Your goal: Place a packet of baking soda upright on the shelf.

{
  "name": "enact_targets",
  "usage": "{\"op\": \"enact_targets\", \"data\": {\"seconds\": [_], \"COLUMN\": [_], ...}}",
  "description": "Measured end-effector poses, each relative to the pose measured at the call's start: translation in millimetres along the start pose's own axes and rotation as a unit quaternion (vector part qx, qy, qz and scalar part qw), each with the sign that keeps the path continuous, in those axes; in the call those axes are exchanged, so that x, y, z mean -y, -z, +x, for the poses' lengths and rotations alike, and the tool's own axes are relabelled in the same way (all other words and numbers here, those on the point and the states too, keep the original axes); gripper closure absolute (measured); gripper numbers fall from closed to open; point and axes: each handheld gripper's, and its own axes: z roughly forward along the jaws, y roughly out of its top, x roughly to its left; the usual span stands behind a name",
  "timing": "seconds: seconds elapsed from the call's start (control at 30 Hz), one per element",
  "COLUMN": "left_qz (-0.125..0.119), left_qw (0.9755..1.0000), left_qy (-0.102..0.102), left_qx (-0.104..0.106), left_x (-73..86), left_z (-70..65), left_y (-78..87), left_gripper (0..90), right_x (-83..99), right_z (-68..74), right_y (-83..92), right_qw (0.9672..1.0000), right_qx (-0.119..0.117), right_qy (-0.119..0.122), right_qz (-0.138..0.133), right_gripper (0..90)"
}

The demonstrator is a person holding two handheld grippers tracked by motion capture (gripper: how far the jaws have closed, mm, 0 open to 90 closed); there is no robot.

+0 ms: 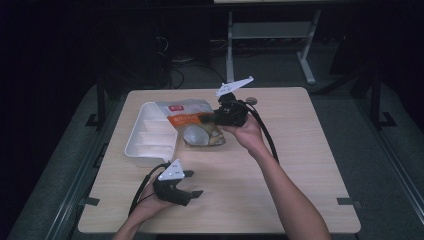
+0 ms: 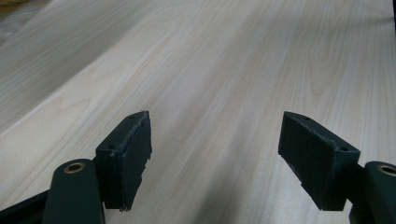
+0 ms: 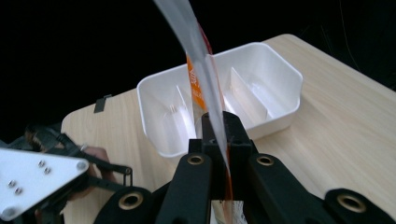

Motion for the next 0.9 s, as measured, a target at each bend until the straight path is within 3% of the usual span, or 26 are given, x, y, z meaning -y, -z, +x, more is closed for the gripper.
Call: {"op": "enact_targets", "data": {"seconds": [0.9], "left_qz": [-0.006], "left_qw": [1.0000], "left_qy": [0.007], "left_qx": [0.000], "left_x": [2.4], "left_z": [5.2], "left_y": [3.8], "left_gripper": [25.4], "right_x": [-51.4], "right_z": [7.3], "right_y": [-63.9], "right_qw": [0.9995], "right_qx": [-0.026], "right_qy": [0.016], "right_qz": [-0.009], "right_gripper": [89.5]}}
